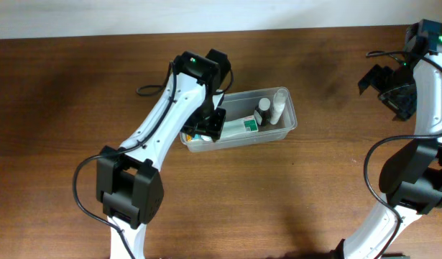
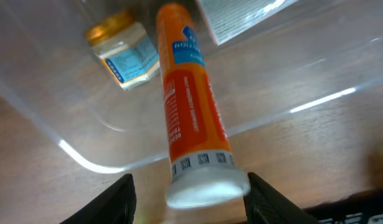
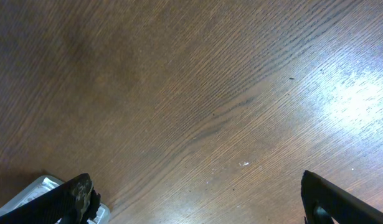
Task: Pack container
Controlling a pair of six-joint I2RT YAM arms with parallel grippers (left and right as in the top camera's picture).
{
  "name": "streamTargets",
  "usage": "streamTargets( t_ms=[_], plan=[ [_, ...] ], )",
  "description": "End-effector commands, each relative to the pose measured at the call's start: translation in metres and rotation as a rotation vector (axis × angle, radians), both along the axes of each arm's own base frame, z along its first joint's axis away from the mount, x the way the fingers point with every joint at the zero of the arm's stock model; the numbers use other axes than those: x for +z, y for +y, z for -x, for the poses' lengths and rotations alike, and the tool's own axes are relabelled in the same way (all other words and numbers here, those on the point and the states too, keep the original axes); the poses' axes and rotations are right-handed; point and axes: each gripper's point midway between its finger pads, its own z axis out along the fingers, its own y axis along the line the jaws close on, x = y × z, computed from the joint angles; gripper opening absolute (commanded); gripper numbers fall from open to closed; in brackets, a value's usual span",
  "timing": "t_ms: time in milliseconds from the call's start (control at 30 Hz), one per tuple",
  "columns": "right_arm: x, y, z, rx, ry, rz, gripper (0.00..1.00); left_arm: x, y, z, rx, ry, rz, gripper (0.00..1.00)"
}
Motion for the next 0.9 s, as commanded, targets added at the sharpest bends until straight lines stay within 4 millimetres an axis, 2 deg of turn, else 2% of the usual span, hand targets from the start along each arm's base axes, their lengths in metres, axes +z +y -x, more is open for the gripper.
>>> streamTargets(
  t_ms=[0, 533, 700, 867],
  plan=[
    [0.005, -0.002, 0.0, -0.01, -0.01, 0.015, 0.98, 0.005, 0.003, 0.001, 0.019, -0.024, 0.003, 0.56],
    [0.005, -0.002, 0.0, -0.01, -0.01, 0.015, 0.99, 0.004, -0.003, -0.011, 0.019, -0.07, 0.028, 0.55],
    [0.005, -0.002, 0.0, -0.01, -0.01, 0.015, 0.98, 0.004, -0.003, -0.01, 0.019, -0.067, 0.027, 0.47],
    [0.005, -0.002, 0.0, -0.01, -0.01, 0.015, 0.98, 0.004, -0.003, -0.01, 0.019, -0.067, 0.026, 0.45]
  ],
)
